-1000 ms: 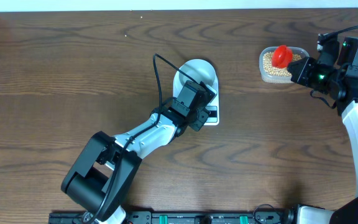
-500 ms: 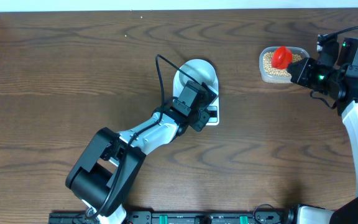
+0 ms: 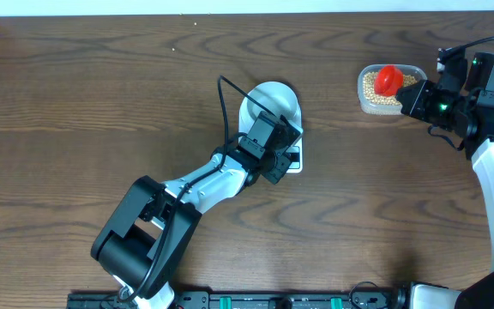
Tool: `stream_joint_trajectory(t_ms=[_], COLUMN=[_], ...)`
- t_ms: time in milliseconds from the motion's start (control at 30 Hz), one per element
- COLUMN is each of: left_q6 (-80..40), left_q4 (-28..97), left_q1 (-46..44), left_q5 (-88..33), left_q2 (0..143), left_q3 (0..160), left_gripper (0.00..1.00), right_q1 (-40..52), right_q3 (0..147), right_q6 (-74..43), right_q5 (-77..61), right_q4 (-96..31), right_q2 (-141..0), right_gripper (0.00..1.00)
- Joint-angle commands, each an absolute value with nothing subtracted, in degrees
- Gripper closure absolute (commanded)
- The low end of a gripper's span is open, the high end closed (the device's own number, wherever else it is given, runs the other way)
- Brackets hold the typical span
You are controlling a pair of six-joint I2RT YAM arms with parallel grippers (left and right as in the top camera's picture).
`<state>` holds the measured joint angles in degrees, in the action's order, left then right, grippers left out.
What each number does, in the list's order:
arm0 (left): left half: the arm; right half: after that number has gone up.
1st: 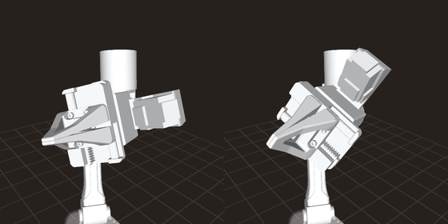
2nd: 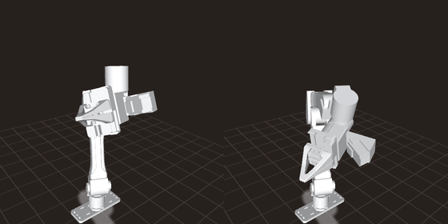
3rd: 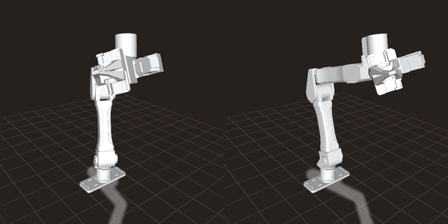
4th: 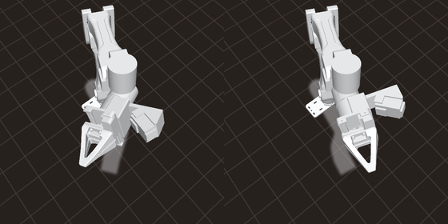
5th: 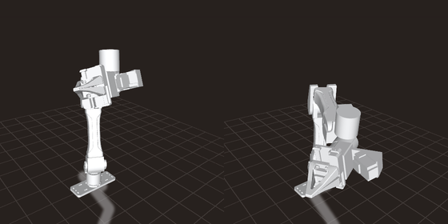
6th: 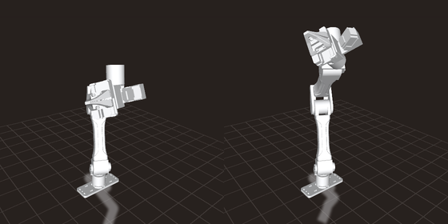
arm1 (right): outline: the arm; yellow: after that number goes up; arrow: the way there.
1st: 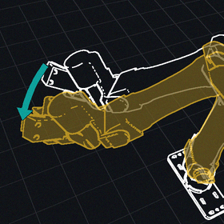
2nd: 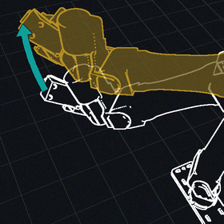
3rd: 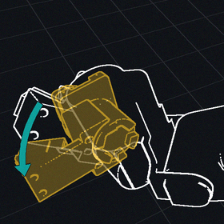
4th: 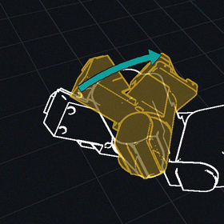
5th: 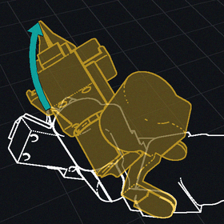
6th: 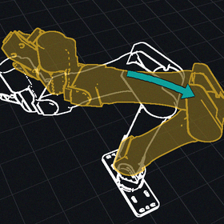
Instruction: Scoop item into bowl and weigh 50g on scale
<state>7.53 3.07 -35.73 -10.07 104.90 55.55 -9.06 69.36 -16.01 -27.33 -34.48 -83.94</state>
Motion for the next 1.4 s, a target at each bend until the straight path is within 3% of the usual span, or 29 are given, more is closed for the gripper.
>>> stream_joint_trajectory(t_ms=[0, 900, 1367], left_q6=[7.3, 7.9, 7.9], left_q4=[4.0, 4.6, 4.6], left_q1=[-35.6, -35.6, -35.6], left_q5=[-3.8, -0.8, -0.8], left_q2=[108.2, 107.7, 85.0], left_q3=[53.8, 54.0, 56.5], left_gripper=[0.93, 0.93, 0.92], right_q1=[-8.5, -8.5, -8.5], right_q3=[70.5, 70.4, 70.4], right_q6=[-15.1, -15.1, -15.1], right_q5=[-27.3, -27.3, -27.3], right_q4=[-34.3, -34.5, -34.4], right_q2=[-83.5, -83.5, -83.5], right_gripper=[0.99, 0.99, 0.99])
